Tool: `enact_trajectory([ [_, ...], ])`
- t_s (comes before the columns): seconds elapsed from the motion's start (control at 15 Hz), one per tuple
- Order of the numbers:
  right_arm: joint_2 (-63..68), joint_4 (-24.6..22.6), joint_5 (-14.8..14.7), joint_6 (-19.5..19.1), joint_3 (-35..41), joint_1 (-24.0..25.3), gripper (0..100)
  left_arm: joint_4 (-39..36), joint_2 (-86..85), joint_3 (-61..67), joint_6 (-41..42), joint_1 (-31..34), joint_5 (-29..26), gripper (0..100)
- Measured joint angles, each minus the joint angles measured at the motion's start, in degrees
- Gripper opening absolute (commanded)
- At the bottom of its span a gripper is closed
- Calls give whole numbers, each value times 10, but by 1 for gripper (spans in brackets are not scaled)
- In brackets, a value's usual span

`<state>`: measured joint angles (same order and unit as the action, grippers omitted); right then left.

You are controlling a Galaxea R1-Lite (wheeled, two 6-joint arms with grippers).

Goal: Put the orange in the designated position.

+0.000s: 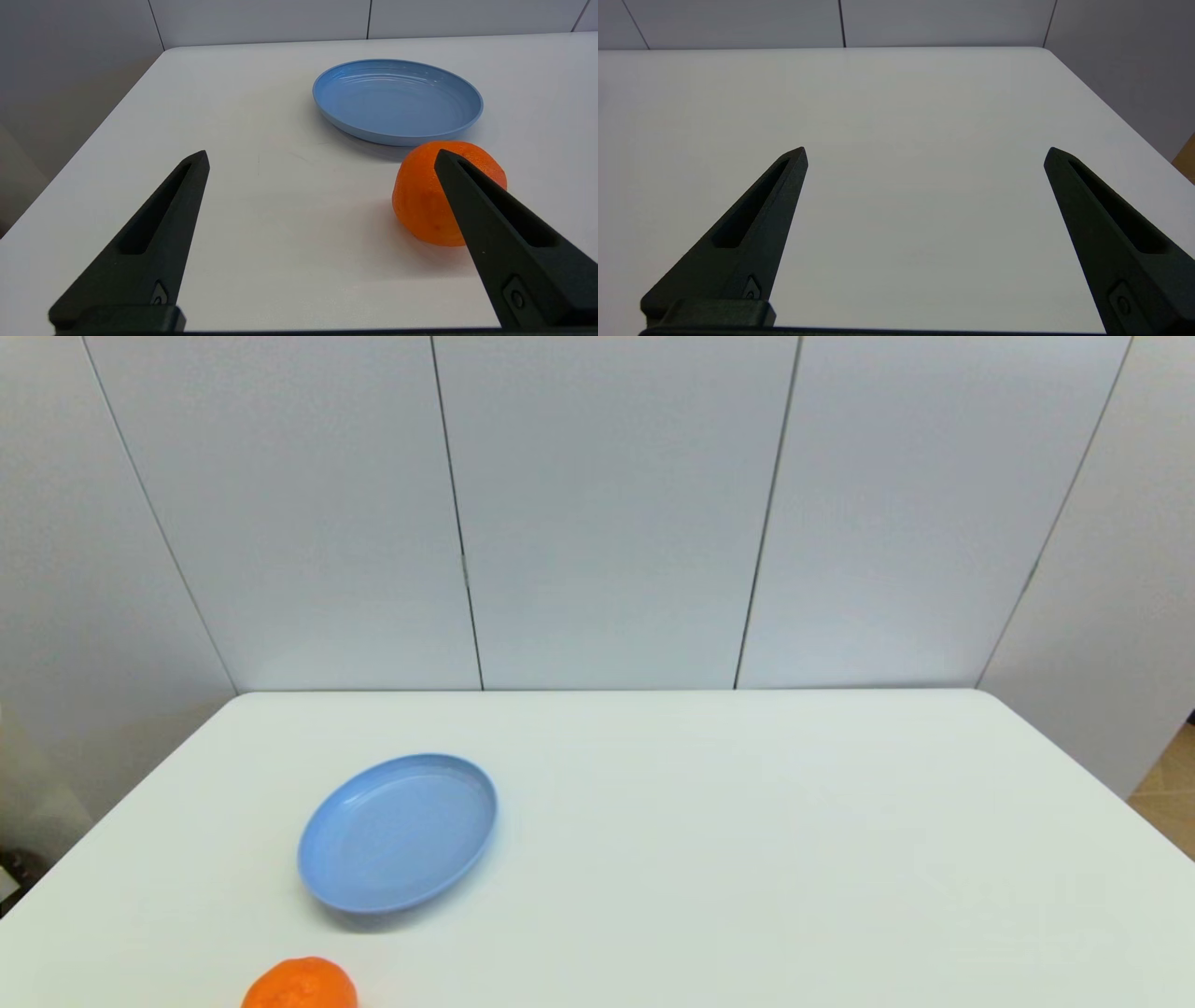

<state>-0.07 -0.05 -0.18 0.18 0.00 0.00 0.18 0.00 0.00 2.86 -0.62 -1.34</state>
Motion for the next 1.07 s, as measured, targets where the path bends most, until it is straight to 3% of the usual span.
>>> enact_trajectory([
  [1.07, 0, 0, 0, 0, 0, 0, 100, 0, 0, 0, 0, 0, 0, 100],
])
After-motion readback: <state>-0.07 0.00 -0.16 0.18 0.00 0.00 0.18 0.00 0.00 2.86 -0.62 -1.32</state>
